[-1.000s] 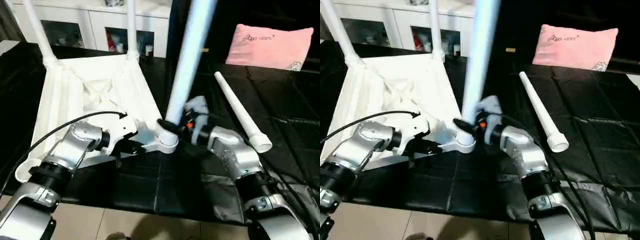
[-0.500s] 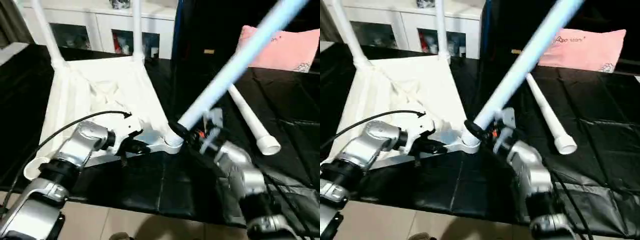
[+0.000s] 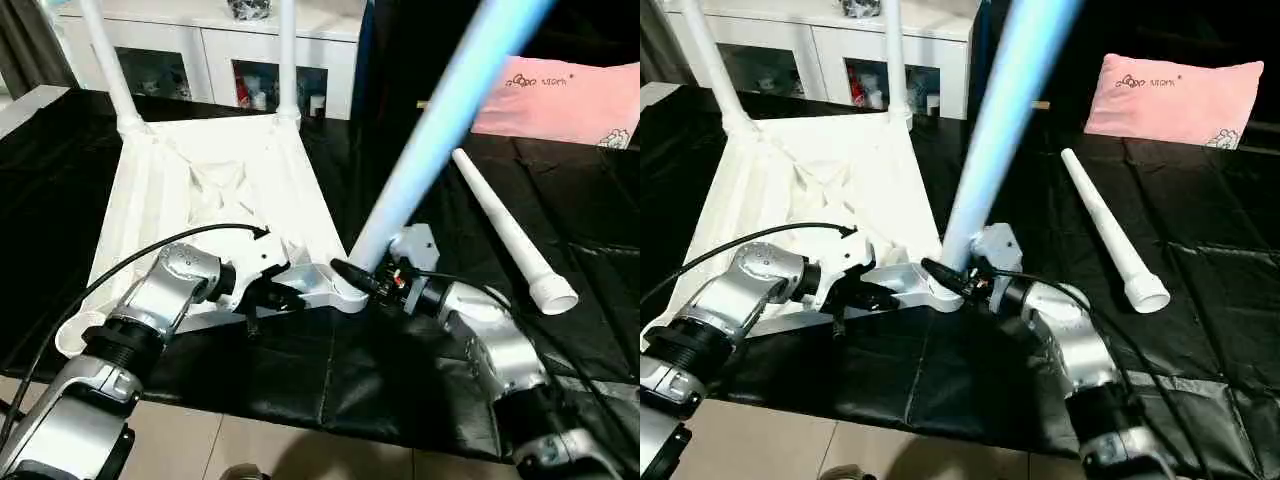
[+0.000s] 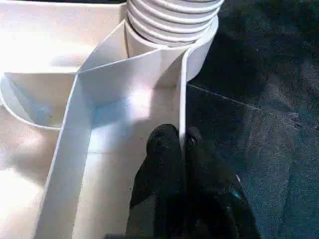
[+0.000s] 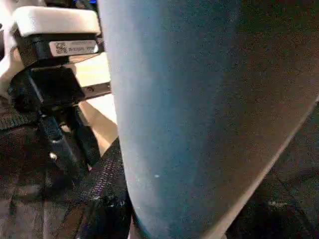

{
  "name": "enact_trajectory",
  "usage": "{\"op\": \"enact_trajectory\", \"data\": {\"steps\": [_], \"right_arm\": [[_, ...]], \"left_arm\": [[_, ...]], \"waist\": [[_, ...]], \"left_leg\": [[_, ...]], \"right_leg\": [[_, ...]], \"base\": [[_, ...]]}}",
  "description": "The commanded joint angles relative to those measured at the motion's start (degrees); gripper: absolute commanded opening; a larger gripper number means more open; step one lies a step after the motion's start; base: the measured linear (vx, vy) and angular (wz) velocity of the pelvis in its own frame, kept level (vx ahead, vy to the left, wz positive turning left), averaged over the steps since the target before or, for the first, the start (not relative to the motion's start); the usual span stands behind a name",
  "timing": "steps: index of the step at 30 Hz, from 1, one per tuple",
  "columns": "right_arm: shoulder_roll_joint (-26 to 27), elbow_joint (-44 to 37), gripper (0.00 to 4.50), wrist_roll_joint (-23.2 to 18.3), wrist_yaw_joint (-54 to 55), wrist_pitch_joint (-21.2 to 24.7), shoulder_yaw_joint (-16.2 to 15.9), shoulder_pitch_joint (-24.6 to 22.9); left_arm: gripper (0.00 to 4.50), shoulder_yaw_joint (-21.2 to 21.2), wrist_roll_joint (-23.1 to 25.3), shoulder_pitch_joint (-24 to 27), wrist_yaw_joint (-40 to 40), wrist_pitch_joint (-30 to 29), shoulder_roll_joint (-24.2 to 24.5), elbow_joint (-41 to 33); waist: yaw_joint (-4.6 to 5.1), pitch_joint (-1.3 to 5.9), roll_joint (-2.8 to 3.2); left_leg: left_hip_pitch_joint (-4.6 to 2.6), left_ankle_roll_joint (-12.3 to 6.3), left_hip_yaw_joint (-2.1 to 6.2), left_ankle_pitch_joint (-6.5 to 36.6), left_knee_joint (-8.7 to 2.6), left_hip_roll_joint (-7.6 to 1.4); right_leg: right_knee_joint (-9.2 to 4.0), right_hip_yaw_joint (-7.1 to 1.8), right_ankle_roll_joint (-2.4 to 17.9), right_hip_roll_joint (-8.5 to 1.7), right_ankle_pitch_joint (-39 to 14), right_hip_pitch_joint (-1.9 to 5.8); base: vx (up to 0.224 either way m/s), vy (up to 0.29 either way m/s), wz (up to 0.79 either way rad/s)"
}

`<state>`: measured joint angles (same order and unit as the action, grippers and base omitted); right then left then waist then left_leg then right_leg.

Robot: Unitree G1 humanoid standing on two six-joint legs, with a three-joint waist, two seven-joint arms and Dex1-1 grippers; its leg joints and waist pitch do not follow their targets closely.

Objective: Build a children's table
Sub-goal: Insert table leg to table base

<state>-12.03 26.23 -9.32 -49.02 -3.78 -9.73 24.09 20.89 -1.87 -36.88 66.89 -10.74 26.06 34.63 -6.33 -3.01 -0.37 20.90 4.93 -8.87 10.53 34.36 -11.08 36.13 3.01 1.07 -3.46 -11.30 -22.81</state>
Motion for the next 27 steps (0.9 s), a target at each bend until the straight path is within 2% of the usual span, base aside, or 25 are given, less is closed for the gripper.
{"op": "enact_trajectory", "data": {"steps": [1,3,4,6,8,11,12,13,14,16,17,19,20,21,23,25,27], "right_arm": [[-1.17,4.98,1.91,2.62,-5.29,4.59,-4.78,-2.16],[-0.68,6.64,1.91,2.05,-6.64,5.05,-5.08,-0.44],[-0.39,7.45,1.91,1.79,-6.96,5.05,-4.95,0.17],[-0.1,8.45,1.91,1.25,-7.56,5.13,-4.75,0.89],[-0.14,9.42,1.91,0.8,-8.31,4.85,-4.48,1.26],[-0.17,9.97,1.91,0.83,-9.31,4.72,-4.24,1.4],[-0.57,9.49,1.91,0.72,-11.21,4.74,-4.69,0.98],[-0.83,9.05,1.91,0.6,-12.59,4.59,-5.12,0.65],[-0.97,8.45,1.91,0.53,-13.25,4.63,-5.48,0.32],[-1.01,8.14,1.91,0.51,-13.57,4.65,-5.66,0.15],[-1.22,7.5,1.91,0.73,-14.51,4.65,-6.4,-0.27],[-1.47,6.85,1.91,1.03,-15.71,4.67,-7.4,-0.7],[-1.6,6.52,1.91,1.12,-16.41,4.74,-7.98,-0.92],[-1.64,6.42,1.91,1.14,-16.66,4.77,-8.17,-0.99],[-1.58,6.36,1.91,1.21,-16.87,4.77,-8.43,-1.02],[-1.21,6.47,1.91,1.45,-17.08,4.76,-8.42,-0.98],[-1.09,6.31,1.91,1.51,-17.21,4.86,-8.39,-1.06]], "left_arm": [[0.0,-2.76,0.52,-0.74,-2.25,0.37,1.89,-0.29],[0.0,-2.36,0.58,-0.48,-1.44,0.84,2.11,-0.93],[0.0,-2.19,0.61,-0.43,-1.06,1.28,2.19,-1.14],[0.0,-2.01,0.63,-0.29,-0.43,1.93,2.33,-1.62],[0.0,-1.6,0.66,-0.37,1.07,3.67,2.41,-1.99],[0.0,-1.27,0.57,-0.4,2.22,4.48,2.45,-2.42],[0.0,-0.07,0.89,-0.7,4.37,5.67,2.61,-3.06],[0.0,0.74,1.17,-1.09,5.77,6.2,2.58,-3.22],[0.0,1.16,1.3,-1.34,6.57,6.56,2.55,-3.3],[0.0,1.32,1.36,-1.47,6.93,6.68,2.52,-3.32],[0.0,1.96,1.7,-1.94,7.93,7.03,2.47,-3.01],[0.0,2.73,2.26,-2.58,8.95,7.53,2.37,-2.33],[0.0,3.06,2.67,-2.94,9.52,7.85,2.23,-1.8],[0.0,3.15,2.83,-3.06,9.71,7.97,2.17,-1.6],[0.0,3.34,3.13,-3.36,9.91,8.19,2.04,-1.13],[0.0,3.34,3.57,-3.92,10.07,8.6,1.61,-0.11],[0.0,3.29,3.77,-4.07,10.2,8.77,1.47,0.2]], "waist": [[0.59,3.48,-0.91],[0.67,3.48,-0.73],[0.79,3.49,-1.22],[0.88,3.51,-1.04],[1.04,3.54,-1.39],[1.13,3.53,-1.25],[1.03,3.55,-0.79],[1.12,3.62,-0.78],[1.01,3.67,-0.47],[1.0,3.74,-0.75],[1.04,3.74,-0.42],[0.95,3.71,-0.51],[0.87,3.72,-0.23],[0.9,3.59,-0.41],[0.89,3.42,-0.28],[1.03,2.97,-0.34],[1.05,2.88,-0.41]], "left_leg": [[-0.3,-1.28,-0.14,11.03,-4.44,-1.77],[-0.38,-1.37,-0.16,10.51,-4.46,-1.89],[-0.29,-1.46,-0.18,10.27,-4.49,-1.89],[-0.33,-1.36,-0.14,10.53,-4.54,-1.88],[-0.42,-1.18,-0.13,11.25,-4.62,-1.92],[-0.54,-0.98,-0.13,12.2,-4.69,-2.01],[-0.59,-0.75,-0.04,12.35,-4.73,-2.03],[-0.57,-0.65,-0.05,12.67,-4.74,-2.03],[-0.61,-0.61,0.01,12.5,-4.75,-2.06],[-0.67,-0.66,-0.07,12.02,-4.71,-2.1],[-0.66,-0.53,-0.07,12.31,-4.74,-2.05],[-0.69,-0.4,-0.04,12.75,-4.77,-2.07],[-0.78,-0.3,-0.01,13.29,-4.8,-2.02],[-0.79,-0.22,-0.04,13.96,-4.86,-2.04],[-0.85,0.14,0.06,15.53,-5.04,-2.1],[-1.32,0.72,0.2,19.59,-5.36,-2.09],[-1.63,1.13,0.45,21.51,-5.54,-2.16]], "right_leg": [[-4.76,-2.72,10.11,-4.46,-14.04,2.91],[-4.85,-2.75,9.83,-4.42,-13.94,2.66],[-4.77,-2.74,9.89,-4.37,-13.45,2.74],[-4.7,-2.72,10.08,-4.43,-13.18,2.63],[-4.7,-2.71,10.07,-4.4,-13.03,2.65],[-4.82,-2.75,10.18,-4.45,-13.41,2.57],[-4.71,-2.76,10.31,-4.45,-13.17,2.53],[-4.8,-2.77,10.48,-4.38,-12.26,2.62],[-4.62,-2.77,10.93,-4.39,-10.88,2.66],[-4.45,-2.74,11.61,-4.29,-8.57,2.72],[-4.46,-2.7,12.01,-4.24,-7.99,2.72],[-4.43,-2.71,12.18,-4.3,-8.22,2.8],[-4.55,-2.7,12.1,-4.27,-8.93,2.79],[-4.72,-2.72,11.98,-4.29,-9.94,2.76],[-4.91,-2.75,11.73,-4.42,-12.42,2.72],[-5.68,-2.75,10.59,-4.49,-19.09,2.42],[-6.0,-2.79,9.73,-4.69,-22.92,2.35]], "base": [[0.0,0.0,0.0],[0.0,0.0,0.0],[0.0,0.0,0.0],[0.0,0.0,0.0],[0.0,0.0,0.0],[0.0,0.0,0.0],[0.0,0.0,0.0],[0.0,0.0,0.0],[0.0,0.0,0.0],[0.0,0.0,0.0],[0.0,0.0,0.0],[0.0,0.0,0.0],[0.0,0.0,0.0],[0.0,0.0,0.0],[0.0,0.0,0.0],[0.0,0.0,0.0],[0.0,0.0,0.0]]}}
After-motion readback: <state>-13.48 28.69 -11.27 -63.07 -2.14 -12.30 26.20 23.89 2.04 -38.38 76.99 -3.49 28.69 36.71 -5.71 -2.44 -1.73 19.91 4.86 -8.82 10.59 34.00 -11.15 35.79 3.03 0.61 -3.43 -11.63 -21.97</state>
